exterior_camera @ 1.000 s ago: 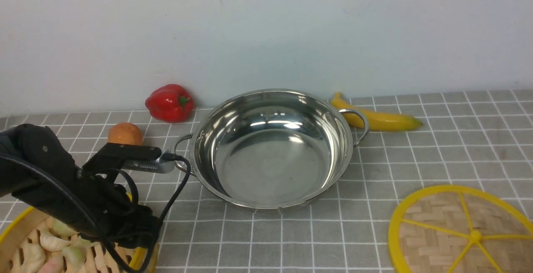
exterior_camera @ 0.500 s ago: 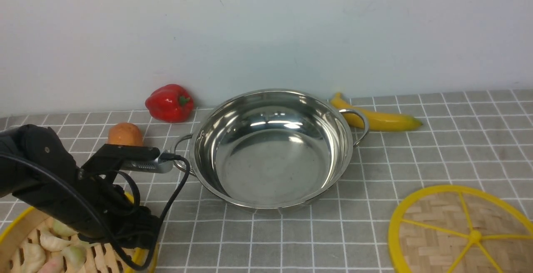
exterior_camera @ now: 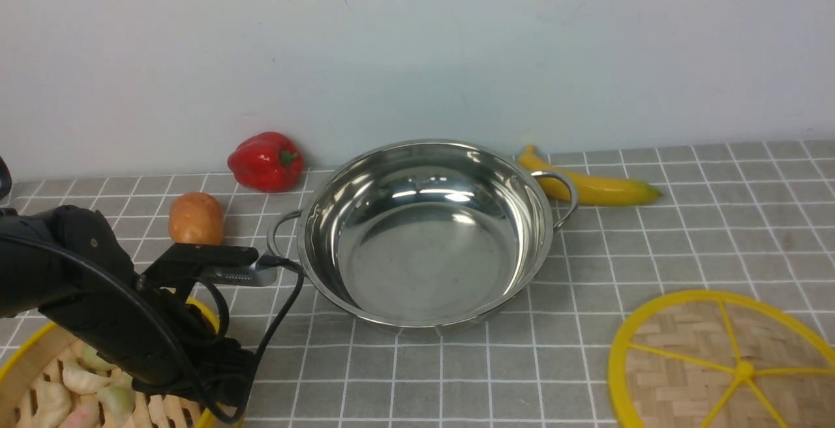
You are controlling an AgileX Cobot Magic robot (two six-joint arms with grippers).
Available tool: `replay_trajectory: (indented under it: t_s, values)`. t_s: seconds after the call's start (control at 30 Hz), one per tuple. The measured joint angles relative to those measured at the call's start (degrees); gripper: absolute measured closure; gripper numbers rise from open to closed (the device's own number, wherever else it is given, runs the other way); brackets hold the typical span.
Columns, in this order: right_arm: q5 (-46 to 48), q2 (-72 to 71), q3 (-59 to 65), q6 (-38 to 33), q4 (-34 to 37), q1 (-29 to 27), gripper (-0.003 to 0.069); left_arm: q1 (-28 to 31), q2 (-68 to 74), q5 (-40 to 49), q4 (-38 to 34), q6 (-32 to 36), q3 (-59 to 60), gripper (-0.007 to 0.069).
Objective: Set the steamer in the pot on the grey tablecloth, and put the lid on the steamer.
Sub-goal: 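Grasp the rim of the steamer basket holding the buns with the left gripper, then place the bamboo steamer basket with dumplings into the steel pot with the left gripper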
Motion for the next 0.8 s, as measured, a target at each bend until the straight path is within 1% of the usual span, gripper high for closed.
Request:
replay_trajectory:
  t_s: [0.03,0.13,0.17,0.23,0.27,0.33,0.57,0.7,0.8]
  values:
    - [0.0,0.0,0.0,0.0,0.0,0.0,0.0416,0.0,0.0,0.0,-0.07,0.0,0.0,0.0316]
    - [0.0,0.0,0.0,0.0,0.0,0.0,0.0416,-0.05,0.0,0.17,-1.42,0.0,0.0,0.0439]
    - [0.0,0.0,0.0,0.0,0.0,0.0,0.0416,-0.05,0.0,0.17,-1.48,0.0,0.0,0.0447]
    - [0.0,0.0,0.0,0.0,0.0,0.0,0.0416,-0.11,0.0,0.31,-2.03,-0.34,0.0,0.053]
    - [0.0,0.0,0.0,0.0,0.0,0.0,0.0416,-0.11,0.0,0.69,-2.09,-0.86,0.0,0.0554]
    - [0.0,0.0,0.0,0.0,0.0,0.0,0.0416,-0.11,0.0,1.02,-1.78,-1.0,0.0,0.0576]
    - [0.0,0.0,0.0,0.0,0.0,0.0,0.0416,-0.11,-1.15,2.66,0.1,-0.7,-0.38,0.0586]
    - [0.0,0.0,0.0,0.0,0.0,0.0,0.0416,-0.11,-4.04,7.3,2.6,-0.84,-2.89,0.0593]
    - [0.0,0.0,0.0,0.0,0.0,0.0,0.0416,-0.11,-8.18,13.19,2.59,-0.68,-8.58,0.0581]
